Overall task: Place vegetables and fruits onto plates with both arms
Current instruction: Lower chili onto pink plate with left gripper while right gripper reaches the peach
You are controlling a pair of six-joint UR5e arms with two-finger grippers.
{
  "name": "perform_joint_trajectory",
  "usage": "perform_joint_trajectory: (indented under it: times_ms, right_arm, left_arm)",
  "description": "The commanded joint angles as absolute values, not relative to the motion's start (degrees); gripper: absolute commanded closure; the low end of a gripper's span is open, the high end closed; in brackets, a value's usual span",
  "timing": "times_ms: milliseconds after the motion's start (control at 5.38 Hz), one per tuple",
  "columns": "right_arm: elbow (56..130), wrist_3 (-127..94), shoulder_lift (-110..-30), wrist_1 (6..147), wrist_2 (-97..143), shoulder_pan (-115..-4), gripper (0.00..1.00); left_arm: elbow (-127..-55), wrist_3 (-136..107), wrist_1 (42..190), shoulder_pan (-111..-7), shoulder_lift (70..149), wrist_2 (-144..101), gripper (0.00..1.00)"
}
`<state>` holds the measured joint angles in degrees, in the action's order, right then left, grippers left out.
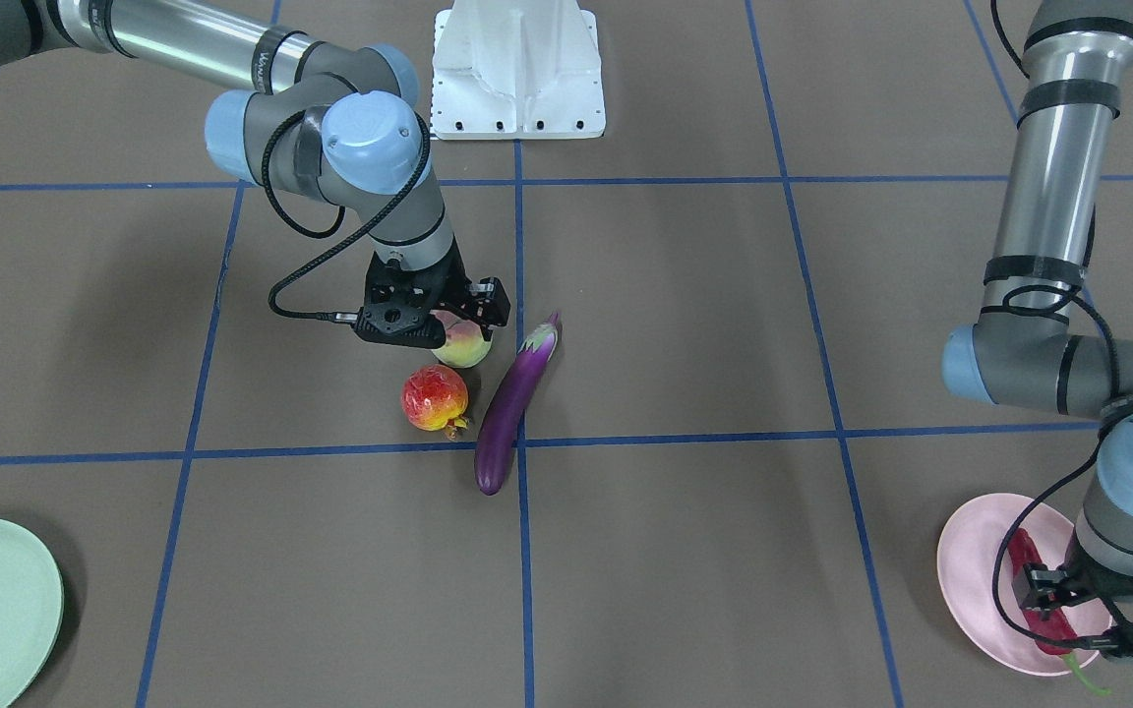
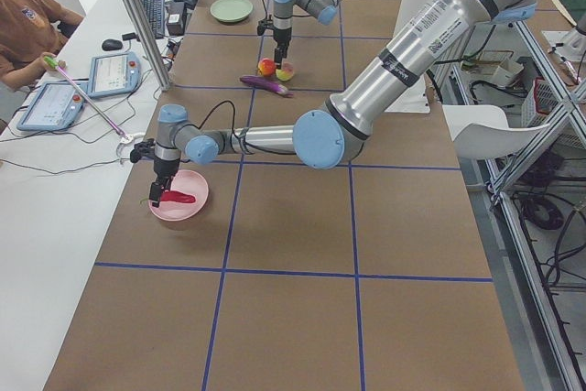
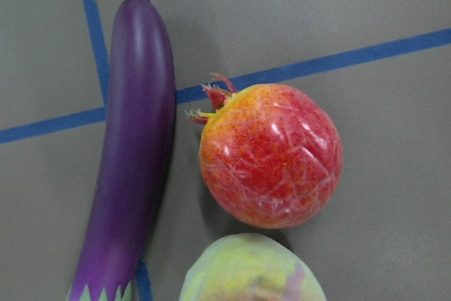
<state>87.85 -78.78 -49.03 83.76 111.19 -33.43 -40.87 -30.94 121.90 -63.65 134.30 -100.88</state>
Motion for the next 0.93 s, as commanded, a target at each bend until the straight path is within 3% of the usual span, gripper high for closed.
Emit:
perform_joint_trajectory:
  times_ms: [0, 371, 743]
  right_arm:
    - [86.4, -78.7, -48.6, 83.6, 109.6, -32.3, 0.00]
    - [85.8, -78.7, -48.5, 83.7, 109.5, -31.5, 0.01]
    - [85.6, -78.7, -49.0, 83.8, 109.6, -31.4, 0.01]
  left_arm:
    - [-40.9, -30.9, 121.9, -63.9, 134.3, -100.9, 0.00]
    - [-41.8, -31.1, 121.9, -64.2, 134.5, -101.3, 0.00]
    - [-46.3, -33.9, 121.1, -67.0, 134.2, -117.6, 0.00]
